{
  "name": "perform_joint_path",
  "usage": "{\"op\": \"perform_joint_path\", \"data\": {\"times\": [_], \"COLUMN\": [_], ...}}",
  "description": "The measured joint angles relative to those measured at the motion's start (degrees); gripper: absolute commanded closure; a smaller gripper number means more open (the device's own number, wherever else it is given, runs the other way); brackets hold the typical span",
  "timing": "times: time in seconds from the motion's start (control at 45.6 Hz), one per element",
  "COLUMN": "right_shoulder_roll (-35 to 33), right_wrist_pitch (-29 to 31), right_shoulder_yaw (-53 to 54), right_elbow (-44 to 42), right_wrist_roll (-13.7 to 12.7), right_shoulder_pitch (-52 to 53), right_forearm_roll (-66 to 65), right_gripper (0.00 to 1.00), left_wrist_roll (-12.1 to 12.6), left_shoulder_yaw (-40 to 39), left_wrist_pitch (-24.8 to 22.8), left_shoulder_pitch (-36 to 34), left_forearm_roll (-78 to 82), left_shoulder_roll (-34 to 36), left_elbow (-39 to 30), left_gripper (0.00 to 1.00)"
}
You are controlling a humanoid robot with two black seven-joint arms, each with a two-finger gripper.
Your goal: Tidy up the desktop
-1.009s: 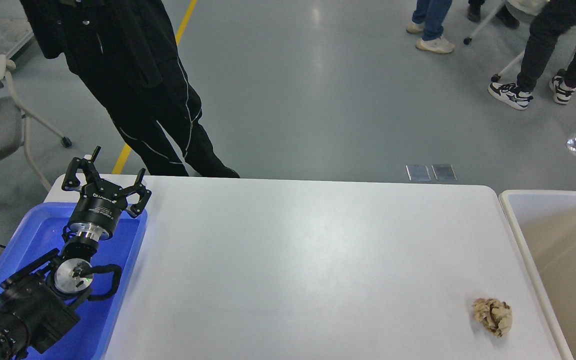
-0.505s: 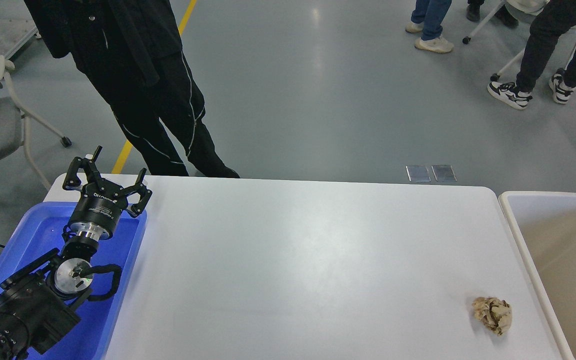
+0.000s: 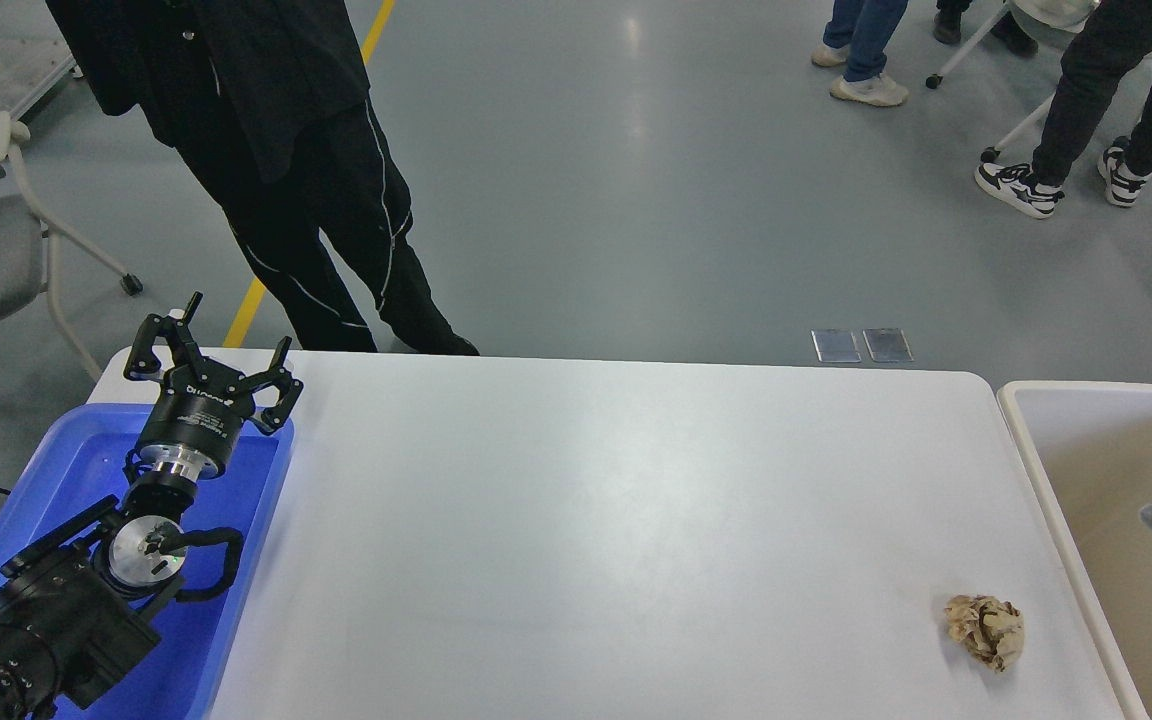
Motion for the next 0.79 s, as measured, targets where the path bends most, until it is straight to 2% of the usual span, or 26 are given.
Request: {"op": "perform_joint_path", "data": {"times": [0.154, 0.263, 0.351, 0.461, 0.505, 0.658, 0.79], "right_shoulder_roll": [1.0, 1.4, 1.6, 1.8, 1.8, 2.0, 2.0], "right_wrist_pitch": [-0.4, -0.6, -0.7, -1.5, -1.9, -3.7, -4.5], "right_shoulder_yaw": [0.0, 0.0, 0.0, -0.3, -0.4, -0.5, -0.1], "right_elbow": [0.0, 0.0, 0.1, 0.1, 0.2, 0.3, 0.4], "right_wrist_roll": [-0.3, -0.5, -0.5, -0.5, -0.5, -0.5, -0.5], "right_shoulder_pitch": [-0.9, -1.2, -1.4, -1.5, -1.5, -1.6, -1.1], "right_forearm_roll": [0.3, 0.4, 0.4, 0.4, 0.4, 0.4, 0.4], "right_gripper": [1.0, 0.75, 0.49, 0.24, 0.17, 0.03, 0.01], "left_wrist_roll": [0.0, 0.0, 0.0, 0.0, 0.0, 0.0, 0.0], "left_shoulder_yaw": [0.0, 0.0, 0.0, 0.0, 0.0, 0.0, 0.0], "left_wrist_pitch": [0.0, 0.0, 0.0, 0.0, 0.0, 0.0, 0.0], "left_shoulder_pitch": [0.0, 0.0, 0.0, 0.0, 0.0, 0.0, 0.0], "left_forearm_roll": [0.0, 0.0, 0.0, 0.0, 0.0, 0.0, 0.0], "left_shoulder_roll": [0.0, 0.0, 0.0, 0.0, 0.0, 0.0, 0.0], "left_elbow": [0.0, 0.0, 0.0, 0.0, 0.0, 0.0, 0.0], "left_gripper": [0.0, 0.0, 0.0, 0.0, 0.0, 0.0, 0.0]}}
